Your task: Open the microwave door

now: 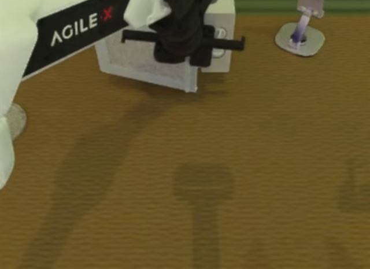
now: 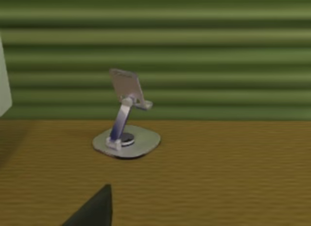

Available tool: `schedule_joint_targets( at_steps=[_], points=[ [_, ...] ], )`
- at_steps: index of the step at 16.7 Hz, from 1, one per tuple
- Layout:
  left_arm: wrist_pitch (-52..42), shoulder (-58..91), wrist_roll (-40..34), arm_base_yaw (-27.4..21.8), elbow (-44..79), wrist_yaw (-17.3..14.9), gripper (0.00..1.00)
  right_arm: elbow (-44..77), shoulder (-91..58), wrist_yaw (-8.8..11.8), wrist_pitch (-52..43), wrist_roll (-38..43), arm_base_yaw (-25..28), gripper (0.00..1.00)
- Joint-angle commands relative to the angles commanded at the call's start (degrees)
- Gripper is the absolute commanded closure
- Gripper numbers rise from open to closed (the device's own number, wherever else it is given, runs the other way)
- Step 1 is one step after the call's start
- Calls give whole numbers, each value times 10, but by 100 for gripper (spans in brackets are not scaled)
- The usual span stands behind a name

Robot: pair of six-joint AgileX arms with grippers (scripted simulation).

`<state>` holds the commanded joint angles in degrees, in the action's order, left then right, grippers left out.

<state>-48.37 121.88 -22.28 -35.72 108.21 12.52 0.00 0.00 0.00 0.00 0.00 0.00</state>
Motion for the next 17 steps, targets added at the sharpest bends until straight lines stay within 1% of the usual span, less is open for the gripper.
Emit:
schedule_joint_targets(
  at_steps=[12,17],
  points=[
    [1,1,-1,-4,-3,-3,100,0,0,0,0,0,0,0],
    [32,-43,45,7,-64,-24,100,0,0,0,0,0,0,0]
  ],
)
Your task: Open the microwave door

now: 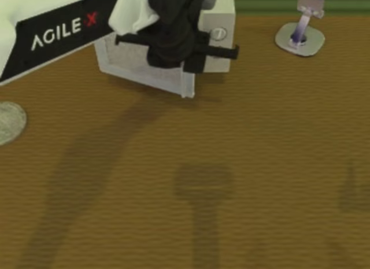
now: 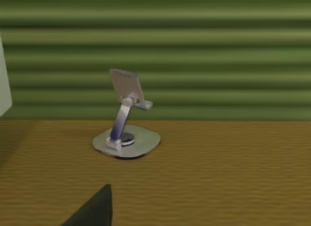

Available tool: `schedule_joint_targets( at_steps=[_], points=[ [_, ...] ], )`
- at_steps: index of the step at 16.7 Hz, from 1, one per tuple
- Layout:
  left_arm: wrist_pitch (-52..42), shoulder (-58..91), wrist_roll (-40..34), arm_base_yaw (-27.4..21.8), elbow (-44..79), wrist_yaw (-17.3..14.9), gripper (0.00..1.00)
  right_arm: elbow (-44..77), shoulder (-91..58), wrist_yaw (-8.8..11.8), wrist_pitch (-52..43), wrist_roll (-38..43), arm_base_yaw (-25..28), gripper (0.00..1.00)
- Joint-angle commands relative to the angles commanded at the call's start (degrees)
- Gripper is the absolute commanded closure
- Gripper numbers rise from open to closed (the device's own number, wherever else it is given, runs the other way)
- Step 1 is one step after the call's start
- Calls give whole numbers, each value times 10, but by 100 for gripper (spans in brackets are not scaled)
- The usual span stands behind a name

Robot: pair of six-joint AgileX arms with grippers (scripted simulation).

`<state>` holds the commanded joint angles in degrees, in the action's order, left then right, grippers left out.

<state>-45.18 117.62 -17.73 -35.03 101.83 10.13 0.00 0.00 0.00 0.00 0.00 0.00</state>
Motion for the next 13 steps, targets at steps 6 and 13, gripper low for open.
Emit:
schedule_joint_targets(
  at_steps=[6,13],
  points=[
    [9,-13,17,2,-21,-9,100,0,0,0,0,0,0,0],
    [9,-13,17,2,-21,-9,100,0,0,0,0,0,0,0]
  ],
)
